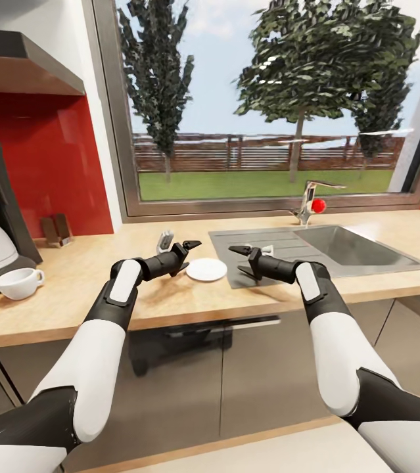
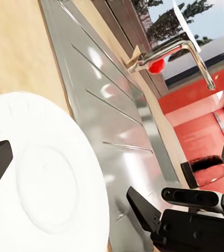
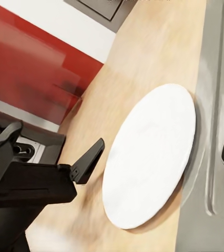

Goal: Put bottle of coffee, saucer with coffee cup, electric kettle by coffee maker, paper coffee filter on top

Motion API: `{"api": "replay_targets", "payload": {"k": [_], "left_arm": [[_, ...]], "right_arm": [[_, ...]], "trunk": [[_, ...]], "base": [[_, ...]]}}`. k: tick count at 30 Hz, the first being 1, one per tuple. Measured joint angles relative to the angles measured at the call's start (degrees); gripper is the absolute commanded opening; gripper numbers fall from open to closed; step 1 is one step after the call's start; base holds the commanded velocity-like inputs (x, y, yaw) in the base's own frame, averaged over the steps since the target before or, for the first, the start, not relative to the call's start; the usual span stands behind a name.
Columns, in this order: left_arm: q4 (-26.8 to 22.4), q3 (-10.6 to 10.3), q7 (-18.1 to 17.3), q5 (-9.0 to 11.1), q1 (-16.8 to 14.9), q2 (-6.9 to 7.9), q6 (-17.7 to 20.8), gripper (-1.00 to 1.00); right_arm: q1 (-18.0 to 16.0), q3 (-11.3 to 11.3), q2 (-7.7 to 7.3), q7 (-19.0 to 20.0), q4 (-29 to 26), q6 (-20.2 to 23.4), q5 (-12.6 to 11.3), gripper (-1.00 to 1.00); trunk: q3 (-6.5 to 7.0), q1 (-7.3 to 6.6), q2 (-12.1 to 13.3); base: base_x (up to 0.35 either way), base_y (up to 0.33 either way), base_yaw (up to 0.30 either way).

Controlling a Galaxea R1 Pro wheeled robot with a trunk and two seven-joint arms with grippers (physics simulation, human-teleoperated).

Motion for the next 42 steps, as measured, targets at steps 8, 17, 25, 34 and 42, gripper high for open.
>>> {"api": "replay_targets", "payload": {"k": [8,17,25,34,42], "left_arm": [[0.0,0.1,0.0,0.0,0.0,0.00,0.0,1.00],[0.0,0.1,0.0,0.0,0.0,0.00,0.0,1.00],[0.1,0.0,0.0,0.0,0.0,0.00,0.1,1.00],[0.1,0.0,0.0,0.0,0.0,0.00,0.1,1.00],[0.0,0.0,0.0,0.0,0.0,0.00,0.1,1.00]], "right_arm": [[0.0,0.1,0.88,0.0,0.0,0.0,0.0,1.00],[0.1,0.2,1.93,0.1,0.0,0.0,-0.1,1.00],[0.1,0.2,2.04,0.1,0.0,0.0,-0.1,1.00],[-1.1,0.1,1.99,-0.5,-0.2,0.0,0.0,1.00],[-2.1,-0.2,1.92,-10.3,-0.2,-0.1,-8.4,1.00]], "trunk": [[0.00,0.01,0.0],[0.00,0.01,0.0],[0.00,0.01,0.0],[0.00,0.01,0.0],[0.00,0.01,0.0]], "base": [[0.021,0.000,0.000],[0.001,0.000,0.000],[0.000,0.000,0.000],[0.000,0.000,0.000],[0.000,0.000,0.000]]}}
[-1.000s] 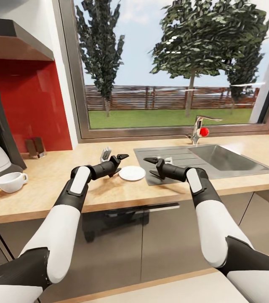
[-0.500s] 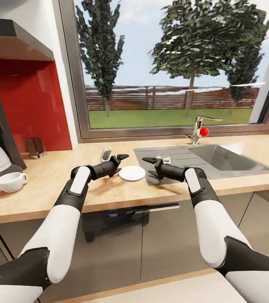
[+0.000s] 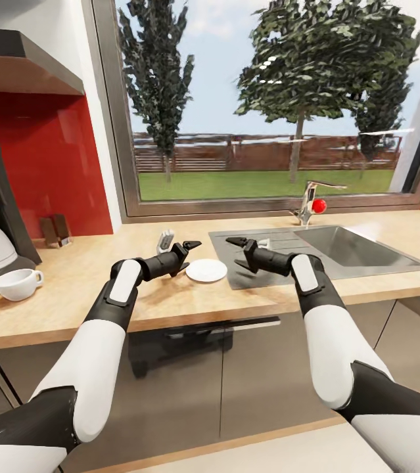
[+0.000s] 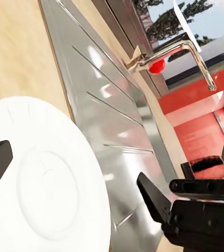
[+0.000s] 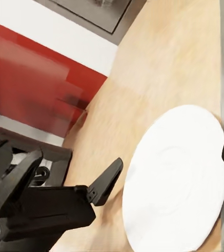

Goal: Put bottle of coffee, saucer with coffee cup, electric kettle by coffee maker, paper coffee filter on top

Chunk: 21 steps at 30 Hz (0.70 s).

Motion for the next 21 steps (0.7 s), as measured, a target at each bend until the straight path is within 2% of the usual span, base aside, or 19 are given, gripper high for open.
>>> {"api": "replay_targets", "payload": {"k": [2,3,7,11,21], "left_arm": [[0.0,0.0,0.0,0.0,0.0,0.00,0.0,1.00],[0.0,0.0,0.0,0.0,0.0,0.00,0.0,1.00],[0.0,0.0,0.0,0.0,0.0,0.00,0.0,1.00],[0.0,0.0,0.0,0.0,0.0,0.00,0.0,1.00],[0.0,0.0,0.0,0.0,0.0,0.00,0.0,1.00]], "right_arm": [[-0.1,0.0,-0.01,-3.2,0.0,0.0,-3.4,1.00],[-0.1,0.0,-0.01,-6.4,0.0,-0.1,-6.7,1.00],[-0.2,0.1,-0.11,-13.7,-0.1,-0.1,-13.9,1.00],[-0.2,0.0,-0.11,-16.2,0.1,-0.2,-16.4,1.00],[-0.1,0.1,-0.06,-17.7,1.4,-0.4,-16.7,1.00]], "trunk": [[0.00,0.00,0.0],[0.00,0.00,0.0],[0.00,0.00,0.0],[0.00,0.00,0.0],[0.00,0.00,0.0]], "base": [[0.000,0.000,0.000],[0.000,0.000,0.000],[0.000,0.000,0.000],[0.000,0.000,0.000],[0.000,0.000,0.000]]}}
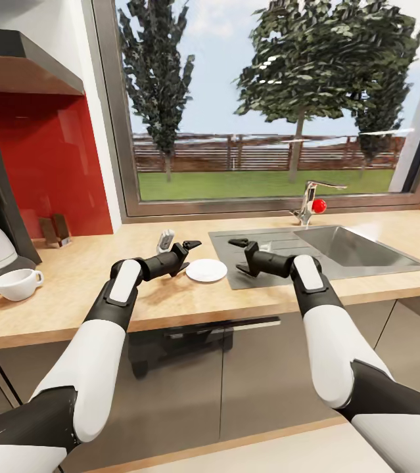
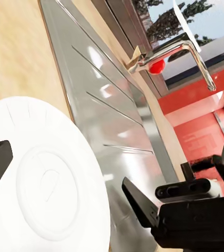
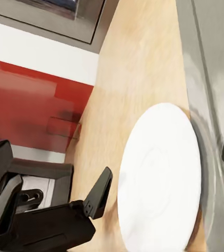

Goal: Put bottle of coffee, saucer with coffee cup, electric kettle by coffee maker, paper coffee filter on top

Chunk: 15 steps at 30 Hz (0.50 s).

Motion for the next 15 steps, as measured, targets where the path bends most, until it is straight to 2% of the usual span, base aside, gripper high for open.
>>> {"api": "replay_targets", "payload": {"k": [8,15], "left_arm": [[0.0,0.0,0.0,0.0,0.0,0.00,0.0,1.00],[0.0,0.0,0.0,0.0,0.0,0.00,0.0,1.00]], "right_arm": [[-0.1,0.1,0.12,-3.7,0.9,-0.1,-1.2,1.00],[-0.2,0.1,0.16,-4.4,1.0,-0.1,-1.0,1.00]], "trunk": [[0.01,0.00,0.0],[0.01,0.00,0.0]], "base": [[0.000,0.000,0.000],[0.000,0.000,0.000]]}}
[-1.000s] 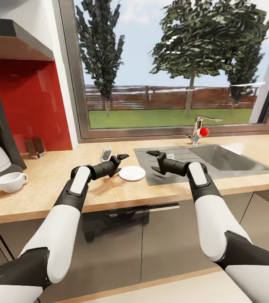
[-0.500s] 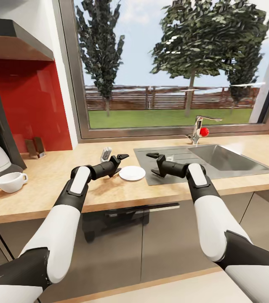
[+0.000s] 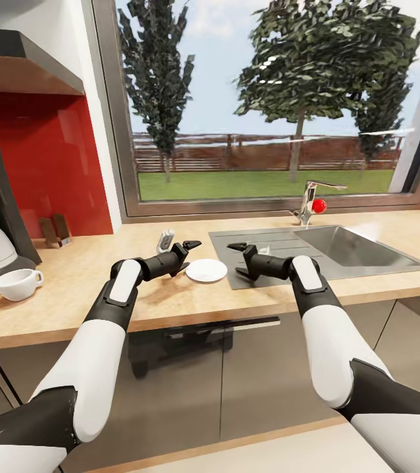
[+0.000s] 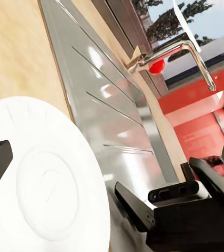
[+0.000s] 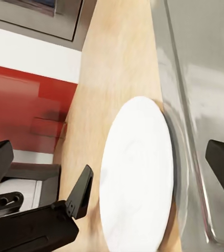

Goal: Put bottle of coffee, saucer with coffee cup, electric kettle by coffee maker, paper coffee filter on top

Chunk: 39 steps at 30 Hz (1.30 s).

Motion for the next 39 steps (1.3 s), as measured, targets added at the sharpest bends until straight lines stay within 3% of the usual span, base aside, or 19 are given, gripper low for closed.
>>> {"api": "replay_targets", "payload": {"k": [13,24,39], "left_arm": [[0.1,0.1,0.0,0.0,0.0,0.00,0.1,1.00],[0.1,0.1,-0.1,0.0,0.0,0.00,0.1,1.00],[0.1,0.0,-0.1,0.0,0.0,0.00,0.2,1.00]], "right_arm": [[-0.3,0.1,0.94,-0.4,2.6,-2.6,-1.4,1.00],[-1.1,0.3,1.35,-0.3,4.1,-3.9,-0.3,1.00],[-1.2,0.3,1.71,-0.3,4.5,-4.0,-0.7,1.00]], "trunk": [[0.01,-0.01,0.0],[0.00,0.00,0.0],[0.01,0.00,0.0]], "base": [[0.000,0.000,0.000],[0.000,0.000,0.000],[0.000,0.000,0.000]]}}
